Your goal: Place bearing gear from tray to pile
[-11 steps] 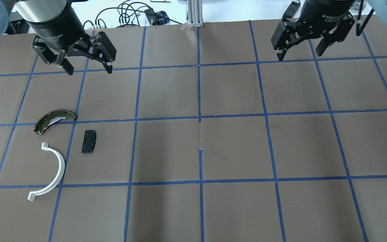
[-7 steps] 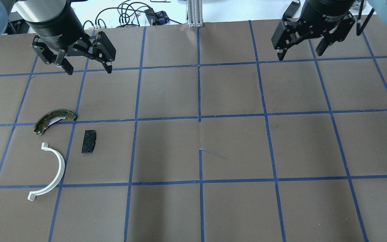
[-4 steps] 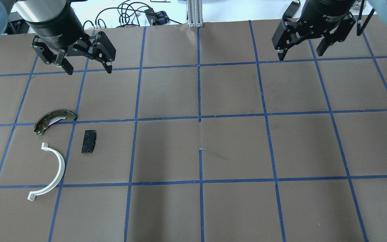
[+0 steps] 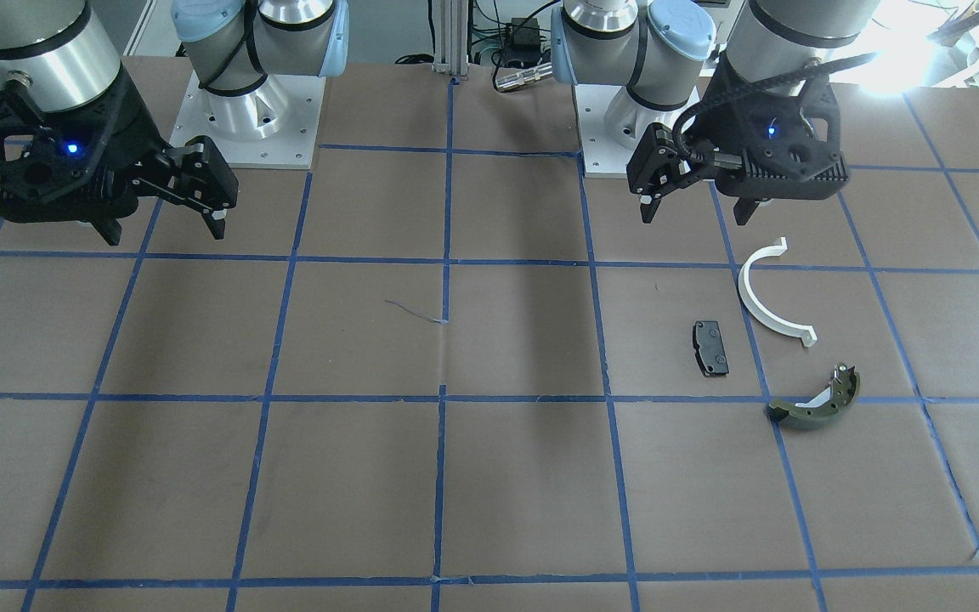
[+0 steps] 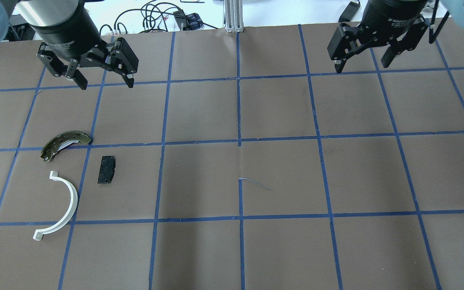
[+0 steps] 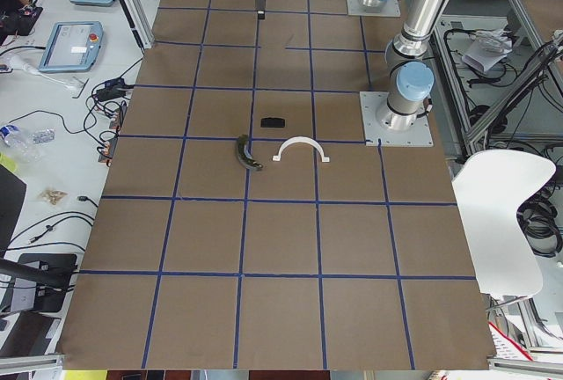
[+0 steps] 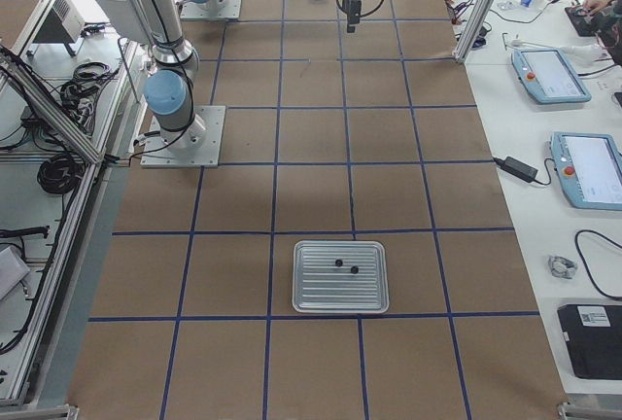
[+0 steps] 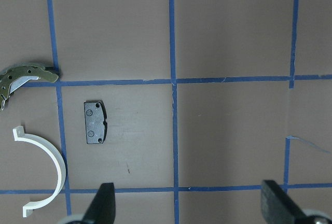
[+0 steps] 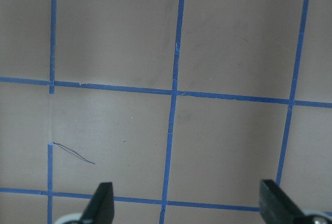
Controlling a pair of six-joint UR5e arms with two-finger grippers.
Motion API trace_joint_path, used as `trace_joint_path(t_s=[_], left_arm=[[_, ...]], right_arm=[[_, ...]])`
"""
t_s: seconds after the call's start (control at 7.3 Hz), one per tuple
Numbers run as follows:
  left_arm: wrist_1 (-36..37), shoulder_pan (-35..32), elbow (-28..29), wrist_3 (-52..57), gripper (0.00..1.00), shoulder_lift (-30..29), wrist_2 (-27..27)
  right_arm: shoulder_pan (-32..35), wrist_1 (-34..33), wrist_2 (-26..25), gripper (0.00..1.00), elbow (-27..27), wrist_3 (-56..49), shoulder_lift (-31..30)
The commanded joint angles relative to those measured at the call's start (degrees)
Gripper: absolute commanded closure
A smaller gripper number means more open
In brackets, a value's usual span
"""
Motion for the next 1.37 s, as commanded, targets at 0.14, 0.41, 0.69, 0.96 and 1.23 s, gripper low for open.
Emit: trace_joint_path(t_s=[0.14, 0.41, 0.69, 0.96, 1.23], left_arm=[[0.0, 0.1, 0.0, 0.0, 0.00, 0.0, 0.0], [0.0, 0.1, 0.0, 0.0, 0.00, 0.0, 0.0], [0.0, 0.1, 0.0, 0.0, 0.00, 0.0, 0.0], [0.0, 0.1, 0.0, 0.0, 0.00, 0.0, -0.1], [0.0, 0.0, 0.0, 0.0, 0.00, 0.0, 0.0]], right_arm=[[-0.3, 0.2, -0.3, 0.00, 0.3, -0.1, 0.0], [-3.2, 0.0, -1.0, 0.00, 0.0, -1.1, 0.1], [-11.2, 0.5, -4.3, 0.00, 0.2, -6.5, 0.3], [-21.9, -0.2, -4.3, 0.00, 0.4, -7.0, 2.5], [-30.7, -6.7, -4.2, 0.01, 0.2, -11.4, 7.4]])
